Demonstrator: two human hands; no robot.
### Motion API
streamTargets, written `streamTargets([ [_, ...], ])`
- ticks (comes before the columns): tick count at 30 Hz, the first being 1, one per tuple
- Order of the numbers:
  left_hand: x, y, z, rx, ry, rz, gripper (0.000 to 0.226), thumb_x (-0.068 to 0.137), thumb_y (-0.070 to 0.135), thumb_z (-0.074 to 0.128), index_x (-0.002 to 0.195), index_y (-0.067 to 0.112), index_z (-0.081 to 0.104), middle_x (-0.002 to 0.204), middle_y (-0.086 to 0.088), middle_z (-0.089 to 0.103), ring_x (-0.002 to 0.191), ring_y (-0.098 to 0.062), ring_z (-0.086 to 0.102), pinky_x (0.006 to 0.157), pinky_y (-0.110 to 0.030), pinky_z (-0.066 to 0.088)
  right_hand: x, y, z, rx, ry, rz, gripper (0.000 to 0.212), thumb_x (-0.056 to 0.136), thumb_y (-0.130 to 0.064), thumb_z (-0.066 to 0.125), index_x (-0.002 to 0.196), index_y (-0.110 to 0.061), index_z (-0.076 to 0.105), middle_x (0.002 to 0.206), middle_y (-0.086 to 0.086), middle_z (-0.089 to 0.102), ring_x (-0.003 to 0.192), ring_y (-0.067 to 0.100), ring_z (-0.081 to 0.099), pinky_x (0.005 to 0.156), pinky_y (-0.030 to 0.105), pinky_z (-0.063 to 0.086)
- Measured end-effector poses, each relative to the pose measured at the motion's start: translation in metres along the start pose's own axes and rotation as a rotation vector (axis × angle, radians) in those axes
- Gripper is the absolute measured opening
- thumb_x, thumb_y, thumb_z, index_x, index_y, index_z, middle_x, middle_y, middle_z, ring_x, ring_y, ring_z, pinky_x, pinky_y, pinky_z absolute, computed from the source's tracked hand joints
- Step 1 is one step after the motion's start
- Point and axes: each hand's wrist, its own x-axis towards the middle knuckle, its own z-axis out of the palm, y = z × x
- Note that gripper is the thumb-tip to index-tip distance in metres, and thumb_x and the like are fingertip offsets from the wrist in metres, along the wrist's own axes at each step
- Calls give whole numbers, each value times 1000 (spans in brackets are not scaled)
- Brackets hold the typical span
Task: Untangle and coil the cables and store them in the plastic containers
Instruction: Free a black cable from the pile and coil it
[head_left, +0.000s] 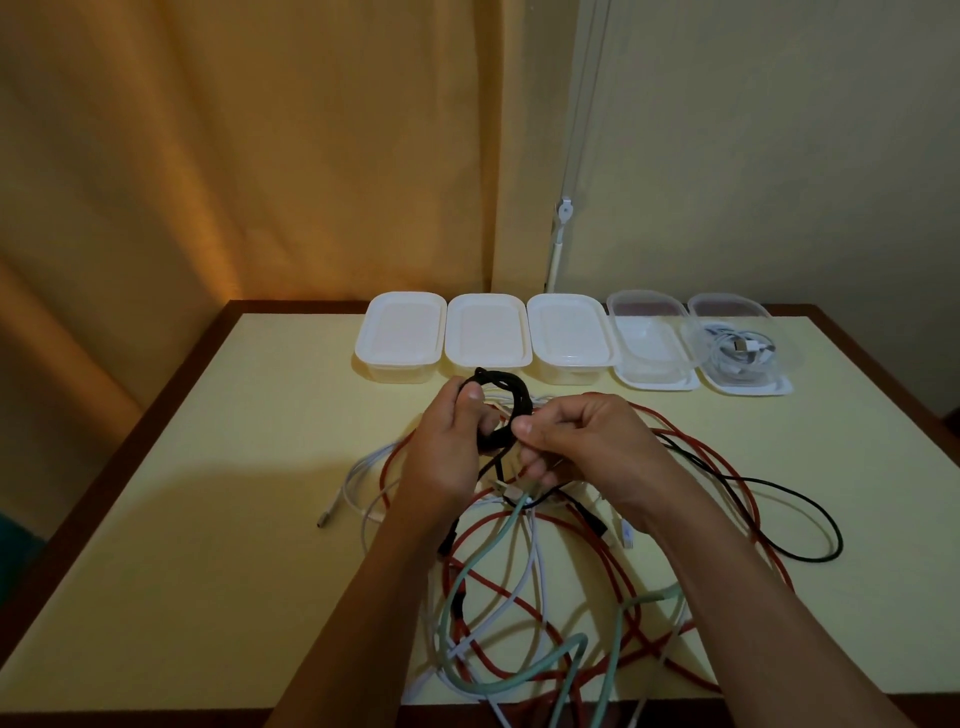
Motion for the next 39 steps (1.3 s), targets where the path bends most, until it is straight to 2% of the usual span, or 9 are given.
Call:
streamTargets([
  [5, -1, 1, -1, -180, -65, -68, 37, 108, 26, 31, 76, 13, 45, 70, 2, 49, 71, -15, 55, 74, -41, 49, 2, 3, 3, -92, 138, -92, 27, 80, -23, 83, 75, -3, 65, 74, 22, 70, 64, 26, 68, 64, 36, 60],
  [8, -1, 0, -2, -294, -123, -74, 35, 102, 35, 36, 78, 13, 49, 82, -19, 46, 87, -40, 53, 82, -54, 52, 3, 2, 5, -72, 166, -90, 40, 72, -33, 85, 88, -8, 58, 94, 22, 72, 85, 27, 76, 79, 44, 63],
  [11, -2, -1, -4, -359, -184, -114, 44, 101, 41, 39, 95, -1, 51, 103, -36, 53, 108, -52, 54, 98, -69, 42, 2, 0, 5, -112, 105, -138, 24, 88, -26, 75, 106, -11, 67, 96, 9, 76, 88, 19, 76, 83, 37, 62],
  [14, -3, 0, -1, -429, -216, -141, 48, 101, 37, 42, 111, -8, 54, 118, -36, 56, 119, -45, 55, 107, -66, 36, 2, 1, 5, -187, 105, -220, 15, 95, -30, 67, 88, -17, 72, 89, 3, 76, 86, 18, 74, 82, 34, 60],
  [21, -3, 6, 6, -559, -315, -214, 27, 94, 27, 45, 100, 4, 57, 89, -7, 63, 93, -25, 60, 92, -45, 47, 4, 2, 10, -102, 263, -243, 29, 97, -27, 64, 77, -6, 62, 72, 4, 72, 65, 18, 70, 62, 32, 58],
  [24, -3, 7, -2, -478, -366, -199, 30, 96, 24, 48, 107, -2, 55, 96, -13, 62, 98, -28, 61, 99, -48, 48, 4, 4, 11, -161, 321, -261, 30, 94, -30, 67, 75, -8, 61, 73, 9, 71, 67, 25, 71, 67, 47, 61],
  [28, -3, 7, -8, -388, -352, -234, 32, 103, 18, 49, 126, -3, 55, 103, -12, 68, 99, -25, 67, 98, -48, 51, 6, 5, 14, -211, 333, -297, 26, 92, -28, 70, 72, -15, 59, 74, 13, 66, 71, 31, 68, 67, 43, 57],
  [34, -1, 4, -6, -343, -227, -280, 20, 99, 11, 54, 114, 2, 64, 90, -14, 71, 82, -22, 70, 81, -41, 58, 7, 8, 10, -202, 220, -299, 24, 90, -26, 73, 78, -7, 62, 68, 13, 56, 65, 20, 61, 66, 36, 53],
  [39, 0, 3, -6, -348, -133, -301, 14, 97, 9, 59, 106, 0, 64, 79, -8, 72, 71, -18, 71, 79, -39, 59, 6, 8, 8, -79, 136, -253, 23, 95, -19, 56, 78, -13, 70, 80, 18, 70, 80, 38, 71, 83, 56, 59],
])
